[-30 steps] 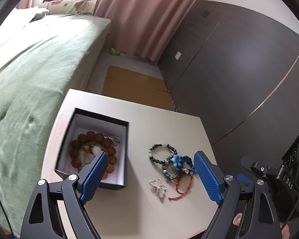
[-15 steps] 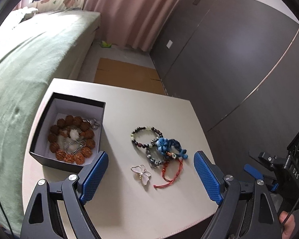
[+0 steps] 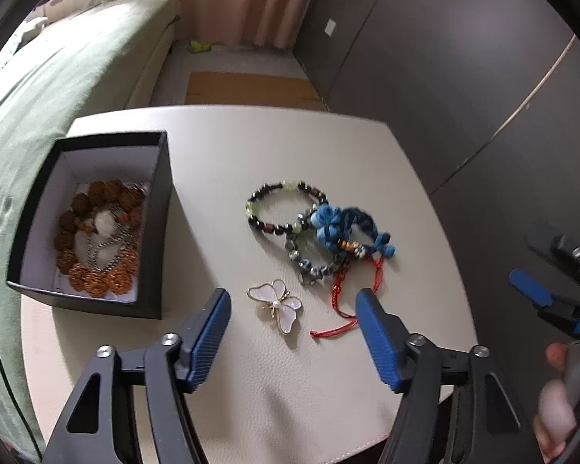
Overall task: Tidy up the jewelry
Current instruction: 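Move the left gripper over the white pearl butterfly brooch, then grasp the butterfly brooch with the left gripper while the right gripper grasps the blue braided bracelet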
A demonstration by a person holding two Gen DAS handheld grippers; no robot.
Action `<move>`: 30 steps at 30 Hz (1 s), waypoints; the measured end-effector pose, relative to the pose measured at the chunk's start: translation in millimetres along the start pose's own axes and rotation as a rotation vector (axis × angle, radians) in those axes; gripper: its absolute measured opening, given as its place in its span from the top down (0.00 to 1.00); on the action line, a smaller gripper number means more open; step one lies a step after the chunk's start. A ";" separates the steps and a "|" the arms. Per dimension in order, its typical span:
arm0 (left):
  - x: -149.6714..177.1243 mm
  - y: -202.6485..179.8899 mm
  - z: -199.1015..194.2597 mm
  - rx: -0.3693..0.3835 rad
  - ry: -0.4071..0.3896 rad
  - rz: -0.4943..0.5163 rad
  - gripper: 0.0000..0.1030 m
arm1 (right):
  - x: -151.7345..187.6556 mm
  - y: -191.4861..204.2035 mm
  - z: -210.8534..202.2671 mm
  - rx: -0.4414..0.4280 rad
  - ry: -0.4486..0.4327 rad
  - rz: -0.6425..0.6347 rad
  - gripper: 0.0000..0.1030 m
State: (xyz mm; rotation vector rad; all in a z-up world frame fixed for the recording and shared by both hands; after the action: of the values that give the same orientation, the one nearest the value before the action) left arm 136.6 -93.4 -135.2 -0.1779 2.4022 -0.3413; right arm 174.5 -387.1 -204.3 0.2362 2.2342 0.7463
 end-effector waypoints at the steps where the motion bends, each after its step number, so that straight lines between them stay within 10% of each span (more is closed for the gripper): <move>1: 1.3 -0.1 2.4 -0.003 0.007 0.003 0.36 | 0.7 1.2 1.1 -0.004 0.005 0.000 0.00; 19: 21.7 -11.3 40.7 -0.149 0.021 0.173 0.39 | 1.3 -5.6 6.7 0.022 0.029 0.005 0.00; 30: 20.1 -9.0 37.7 -0.145 0.031 0.215 0.59 | 5.8 4.7 15.4 0.024 0.047 -0.026 0.00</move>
State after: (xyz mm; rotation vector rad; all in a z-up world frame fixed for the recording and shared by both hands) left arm 146.7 -113.8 -172.4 0.0215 2.4493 -0.0707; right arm 181.2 -374.3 -213.5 0.2026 2.2878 0.7176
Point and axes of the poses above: each gripper's, at about its wrist camera, not at the fingertips, and z roughly the way its jaws point, y to its left, x to its underside, the point moved 4 cm from there along z, roughly the way its jaws point, and after that the axes turned 13 degrees about -y, right-handed, at the moved point
